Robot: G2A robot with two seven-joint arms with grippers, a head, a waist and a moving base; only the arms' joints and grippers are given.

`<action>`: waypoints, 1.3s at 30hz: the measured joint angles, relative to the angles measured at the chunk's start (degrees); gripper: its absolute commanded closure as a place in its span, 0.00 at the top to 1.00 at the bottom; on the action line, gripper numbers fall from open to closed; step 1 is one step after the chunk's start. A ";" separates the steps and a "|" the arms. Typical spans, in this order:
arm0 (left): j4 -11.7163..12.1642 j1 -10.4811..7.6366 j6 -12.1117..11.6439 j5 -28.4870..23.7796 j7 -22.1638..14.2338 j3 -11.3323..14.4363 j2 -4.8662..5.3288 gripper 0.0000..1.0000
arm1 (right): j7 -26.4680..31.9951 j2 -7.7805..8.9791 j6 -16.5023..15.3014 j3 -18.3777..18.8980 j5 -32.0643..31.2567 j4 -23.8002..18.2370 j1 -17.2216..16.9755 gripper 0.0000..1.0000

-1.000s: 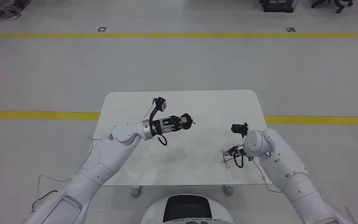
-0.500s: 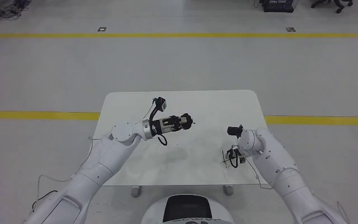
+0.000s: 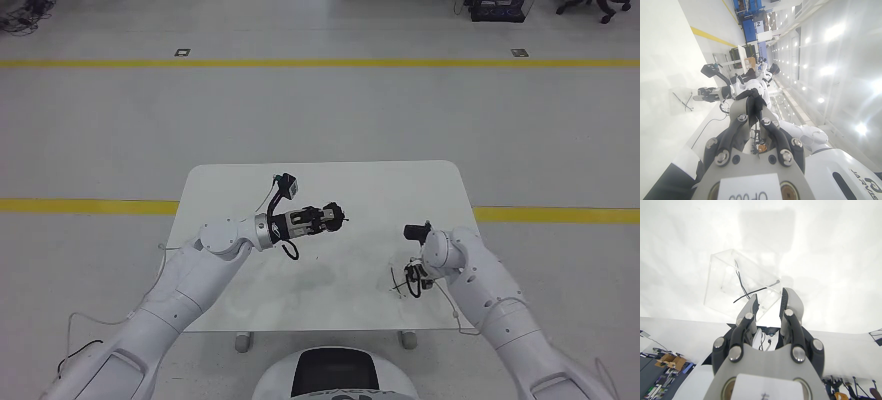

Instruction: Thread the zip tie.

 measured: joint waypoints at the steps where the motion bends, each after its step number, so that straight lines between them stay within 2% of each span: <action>1: 0.00 0.00 0.00 0.00 0.00 0.00 0.00 0.00 | 0.04 -0.07 0.00 0.05 -0.22 -0.04 -0.02 0.23; 12: 0.00 0.00 0.00 0.00 0.00 0.00 0.00 0.00 | -0.09 -0.75 0.00 0.62 -1.72 0.09 0.41 0.06; 18: 0.00 0.00 0.00 0.00 0.00 0.00 0.00 0.00 | -0.20 -1.01 0.00 0.78 -2.16 0.51 0.67 0.00; 21: 0.00 0.00 0.00 0.00 0.00 0.00 0.00 0.00 | -0.31 -1.13 0.00 0.83 -2.28 0.76 0.78 0.01; 22: 0.00 0.00 0.00 0.00 0.00 0.00 0.00 0.00 | -0.39 -1.16 0.00 0.86 -2.31 0.81 0.79 0.06; 23: 0.00 0.00 0.00 0.00 0.00 0.00 0.00 0.00 | -0.49 -1.19 0.00 0.90 -2.33 0.83 0.80 0.31; 24: 0.00 0.00 0.00 0.00 0.00 0.00 0.00 0.00 | -0.71 -1.23 0.00 1.00 -2.36 0.81 0.80 0.44; 25: 0.00 0.00 0.00 0.00 0.00 0.00 0.00 0.00 | -0.94 -1.25 0.00 1.14 -2.40 0.74 0.76 0.80; 26: 0.00 0.00 0.00 0.00 0.00 0.00 0.00 0.00 | -1.21 -1.27 0.00 1.36 -2.42 0.59 0.67 0.95; 28: 0.00 0.00 0.00 0.00 0.00 0.00 0.00 0.00 | -2.02 -1.27 0.00 2.20 -2.36 -0.47 0.05 0.84; 31: 0.00 0.00 0.00 0.00 0.00 0.00 0.00 0.00 | -1.98 -1.13 0.00 3.35 -3.06 -3.72 -1.94 0.80; 34: 0.00 0.00 0.00 0.00 0.00 0.00 0.00 0.00 | -1.04 -0.95 0.00 3.91 -4.32 -8.10 -4.62 0.69; 36: 0.00 0.00 0.00 0.00 0.00 0.00 0.00 0.00 | -0.33 -0.85 0.00 4.12 -5.02 -11.01 -6.48 0.50; 39: 0.00 0.00 0.00 0.00 0.00 0.00 0.00 0.00 | 0.31 -0.74 0.00 4.27 -5.82 -14.73 -8.82 0.47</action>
